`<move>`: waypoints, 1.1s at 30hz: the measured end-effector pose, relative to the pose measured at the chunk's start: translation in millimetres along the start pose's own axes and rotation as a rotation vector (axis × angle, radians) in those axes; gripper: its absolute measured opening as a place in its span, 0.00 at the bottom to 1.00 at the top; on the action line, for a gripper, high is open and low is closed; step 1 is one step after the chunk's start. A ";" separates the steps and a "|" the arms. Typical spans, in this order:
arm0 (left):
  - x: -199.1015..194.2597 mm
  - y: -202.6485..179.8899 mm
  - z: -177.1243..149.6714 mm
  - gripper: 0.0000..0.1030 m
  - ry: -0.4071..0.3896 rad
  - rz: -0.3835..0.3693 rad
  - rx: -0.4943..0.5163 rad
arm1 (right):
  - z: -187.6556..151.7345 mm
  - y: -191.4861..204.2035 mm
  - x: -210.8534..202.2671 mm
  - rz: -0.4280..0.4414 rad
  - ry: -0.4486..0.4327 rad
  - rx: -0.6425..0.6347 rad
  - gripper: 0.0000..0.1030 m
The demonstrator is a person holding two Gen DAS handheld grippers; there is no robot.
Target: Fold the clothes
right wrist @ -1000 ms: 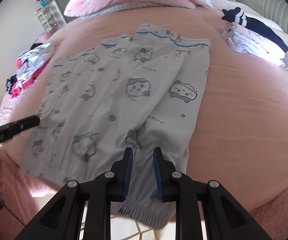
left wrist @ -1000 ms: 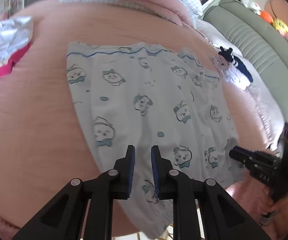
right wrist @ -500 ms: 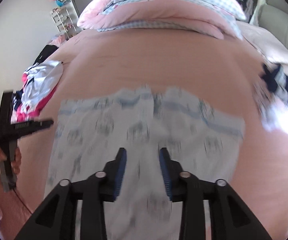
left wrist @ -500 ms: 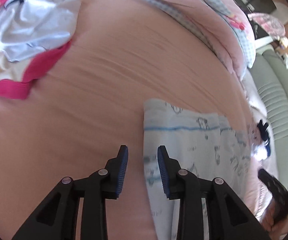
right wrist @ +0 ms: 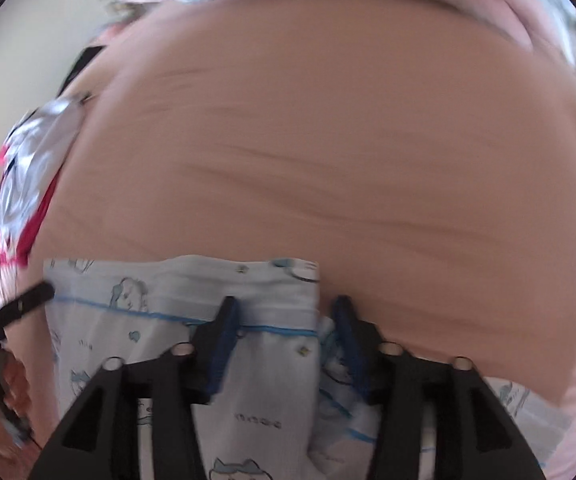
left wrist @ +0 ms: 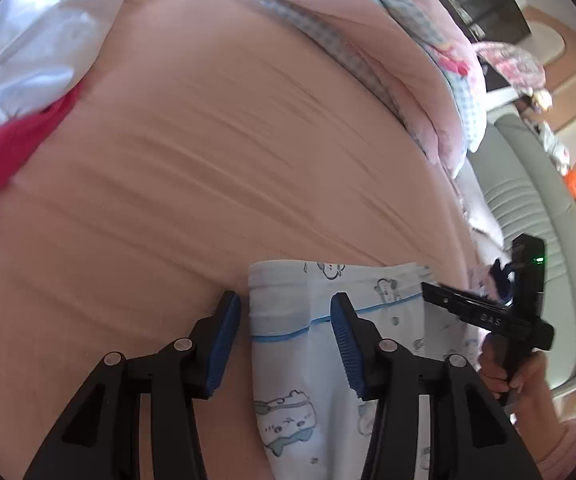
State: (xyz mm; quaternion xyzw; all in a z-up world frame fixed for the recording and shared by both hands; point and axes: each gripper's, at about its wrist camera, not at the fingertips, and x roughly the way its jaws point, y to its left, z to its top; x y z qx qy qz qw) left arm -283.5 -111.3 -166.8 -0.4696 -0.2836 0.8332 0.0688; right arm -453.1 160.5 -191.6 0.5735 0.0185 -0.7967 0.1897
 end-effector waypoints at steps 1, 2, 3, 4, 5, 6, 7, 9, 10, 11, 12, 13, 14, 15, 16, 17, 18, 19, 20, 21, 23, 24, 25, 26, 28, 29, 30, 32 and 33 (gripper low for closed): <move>1.9 -3.7 -0.2 0.11 0.002 0.036 0.027 | -2.7 5.7 -0.1 -0.001 -0.015 -0.029 0.48; 2.8 -6.4 -0.1 0.04 0.002 0.066 0.049 | -4.2 8.6 -0.9 0.010 -0.026 -0.035 0.36; 0.1 -6.2 0.8 0.04 -0.001 0.077 0.054 | -5.4 11.0 -2.0 0.025 -0.036 -0.038 0.18; -2.6 -5.9 1.8 0.03 -0.005 0.089 0.059 | -5.0 11.0 -4.4 0.056 -0.043 -0.024 0.13; -6.2 -7.1 2.7 0.03 -0.012 0.104 0.071 | -4.8 11.4 -7.5 0.082 -0.053 -0.013 0.11; -12.8 -12.6 4.0 0.03 -0.024 0.132 0.106 | -4.9 13.6 -14.4 0.084 -0.080 -0.019 0.10; -20.4 -18.8 5.4 0.03 -0.032 0.161 0.153 | -5.2 16.2 -21.9 0.085 -0.109 -0.027 0.10; -34.7 -30.5 7.9 0.03 -0.050 0.217 0.242 | -7.4 24.8 -40.8 0.086 -0.182 -0.055 0.10; -37.7 -32.9 9.1 0.03 -0.057 0.237 0.274 | -6.0 24.7 -36.1 0.066 -0.171 -0.060 0.10; -36.5 -31.7 11.3 0.03 -0.057 0.250 0.298 | -4.5 24.6 -31.4 0.047 -0.160 -0.066 0.10; -33.1 -28.8 13.8 0.03 -0.053 0.268 0.320 | -3.1 24.5 -26.7 0.027 -0.149 -0.071 0.10; -22.6 -21.2 17.1 0.04 -0.034 0.299 0.330 | -1.7 24.4 -22.0 0.008 -0.139 -0.076 0.10; -11.8 -15.1 20.4 0.03 -0.003 0.334 0.332 | -0.3 24.3 -17.3 -0.012 -0.128 -0.082 0.10; -2.3 -8.9 22.9 0.04 0.025 0.357 0.336 | 1.1 24.2 -12.6 -0.031 -0.117 -0.087 0.10; 0.8 -4.0 23.5 0.04 0.042 0.348 0.345 | 2.6 23.5 -8.1 -0.049 -0.107 -0.089 0.10; -3.7 -2.8 26.2 0.05 0.051 0.336 0.342 | 4.1 20.4 -6.0 -0.057 -0.106 -0.075 0.10; -8.3 -1.5 28.8 0.07 0.060 0.325 0.338 | 5.2 18.8 -11.4 -0.061 -0.121 -0.063 0.10; -13.4 -0.8 31.2 0.07 0.065 0.320 0.337 | 6.2 17.1 -16.9 -0.065 -0.135 -0.051 0.10; -20.4 -1.9 32.6 0.07 0.060 0.336 0.341 | 7.3 15.4 -22.3 -0.070 -0.150 -0.039 0.10; -27.5 -3.2 33.6 0.08 0.048 0.351 0.343 | 7.5 15.5 -26.8 -0.071 -0.159 -0.033 0.11; -45.4 -10.2 30.2 0.07 -0.027 0.332 0.339 | 0.2 31.4 -27.1 -0.048 -0.131 -0.082 0.12; -49.0 -16.0 26.5 0.07 -0.030 0.275 0.352 | -3.4 39.3 -27.2 -0.036 -0.117 -0.106 0.12; -51.0 -21.9 22.6 0.07 -0.027 0.216 0.366 | -7.0 47.3 -27.4 -0.024 -0.103 -0.131 0.12; -46.4 -28.8 17.9 0.07 0.000 0.143 0.385 | -10.7 55.2 -27.5 -0.013 -0.088 -0.155 0.12; -26.4 -42.4 7.7 0.08 0.068 -0.013 0.410 | -17.9 71.1 -27.8 0.010 -0.060 -0.204 0.12; -12.1 -42.7 2.7 0.08 0.103 -0.053 0.384 | -21.6 79.1 -27.9 0.022 -0.046 -0.228 0.12; 0.2 -40.6 -1.2 0.08 0.143 -0.047 0.363 | -24.8 86.2 -26.4 0.024 -0.034 -0.252 0.12; 17.6 -30.7 -9.6 0.05 0.205 0.058 0.360 | -27.3 91.6 -11.2 -0.057 -0.035 -0.296 0.11; 7.9 -26.2 -4.6 0.05 0.160 0.130 0.360 | -24.6 88.9 -16.1 -0.087 -0.062 -0.282 0.10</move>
